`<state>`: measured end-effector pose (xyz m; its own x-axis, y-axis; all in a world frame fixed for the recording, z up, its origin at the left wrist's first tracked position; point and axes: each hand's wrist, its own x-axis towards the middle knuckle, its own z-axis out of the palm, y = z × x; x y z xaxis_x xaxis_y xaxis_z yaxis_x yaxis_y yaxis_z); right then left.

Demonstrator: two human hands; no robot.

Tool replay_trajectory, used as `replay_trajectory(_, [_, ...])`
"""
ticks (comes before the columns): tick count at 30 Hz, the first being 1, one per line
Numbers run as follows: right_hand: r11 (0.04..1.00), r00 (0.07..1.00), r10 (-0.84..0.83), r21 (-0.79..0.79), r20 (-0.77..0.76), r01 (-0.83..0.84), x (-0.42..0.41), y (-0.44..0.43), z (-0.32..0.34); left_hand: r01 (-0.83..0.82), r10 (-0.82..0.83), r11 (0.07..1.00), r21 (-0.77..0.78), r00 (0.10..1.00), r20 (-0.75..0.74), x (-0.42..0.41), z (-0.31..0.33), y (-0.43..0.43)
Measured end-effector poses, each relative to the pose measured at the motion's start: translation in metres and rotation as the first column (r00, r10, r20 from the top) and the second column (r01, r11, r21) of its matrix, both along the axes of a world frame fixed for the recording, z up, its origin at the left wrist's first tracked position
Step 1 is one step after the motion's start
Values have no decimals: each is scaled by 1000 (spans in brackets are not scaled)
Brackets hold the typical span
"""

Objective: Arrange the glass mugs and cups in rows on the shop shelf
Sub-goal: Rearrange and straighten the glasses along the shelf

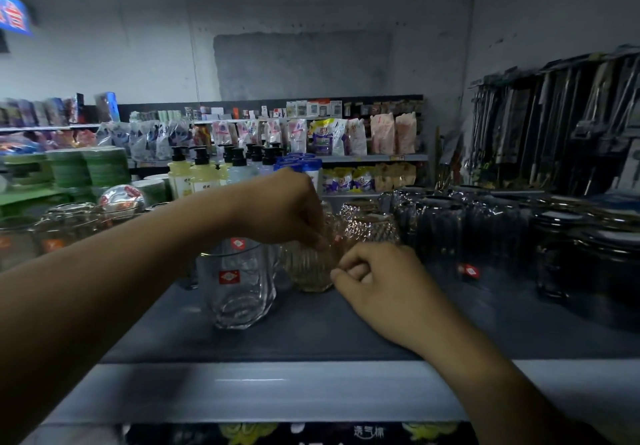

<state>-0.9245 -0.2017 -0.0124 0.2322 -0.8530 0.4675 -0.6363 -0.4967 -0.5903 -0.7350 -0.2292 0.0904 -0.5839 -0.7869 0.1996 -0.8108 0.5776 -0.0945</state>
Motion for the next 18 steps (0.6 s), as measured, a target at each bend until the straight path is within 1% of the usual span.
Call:
replay_trajectory(4, [1000, 1000, -8, 14, 27, 7, -4, 1, 1, 37, -48, 996, -77, 988, -144, 9, 4, 14])
replay_trajectory(7, [1000, 998, 10, 6, 67, -11, -5, 2, 2, 21, -61, 988, -156, 964, -259, 16, 12, 29])
replay_trajectory(9, [997, 986, 52, 41, 157, -59, -2, 6, 6, 0, -86, 977, -215, 916, -392, 21, 11, 42])
replay_trajectory(10, [989, 962, 81, 100, 260, -110, 1, 9, 10, -16, -109, 968, -251, 873, -475, 22, 8, 49])
replay_trajectory(11, [965, 913, 97, 186, 397, -184, 5, 12, 15, -42, -132, 958, -285, 815, -564, 23, 2, 55])
replay_trajectory(12, [917, 834, 108, 270, 541, -294, 8, 15, 21, -69, -156, 949, -307, 744, -650, 24, -4, 61])
replay_trajectory(13, [851, 723, 127, 300, 679, -431, 11, 18, 27, -88, -185, 943, -321, 664, -725, 23, -11, 66])
replay_trajectory(14, [783, 588, 161, 260, 793, -565, 15, 20, 34, -96, -222, 937, -337, 581, -783, 22, -19, 70])
replay_trajectory(15, [723, 446, 204, 173, 872, -669, 19, 22, 39, -95, -261, 931, -354, 504, -823, 19, -28, 73])
replay_trajectory(16, [690, 331, 238, 81, 913, -719, 21, 24, 43, -96, -291, 926, -365, 433, -853, 16, -35, 76])
replay_trajectory(17, [695, 263, 252, 15, 931, -719, 24, 26, 46, -103, -314, 922, -374, 370, -875, 12, -43, 79])
replay_trajectory(18, [732, 253, 257, -17, 933, -681, 27, 27, 49, -113, -328, 918, -380, 321, -889, 11, -49, 82])
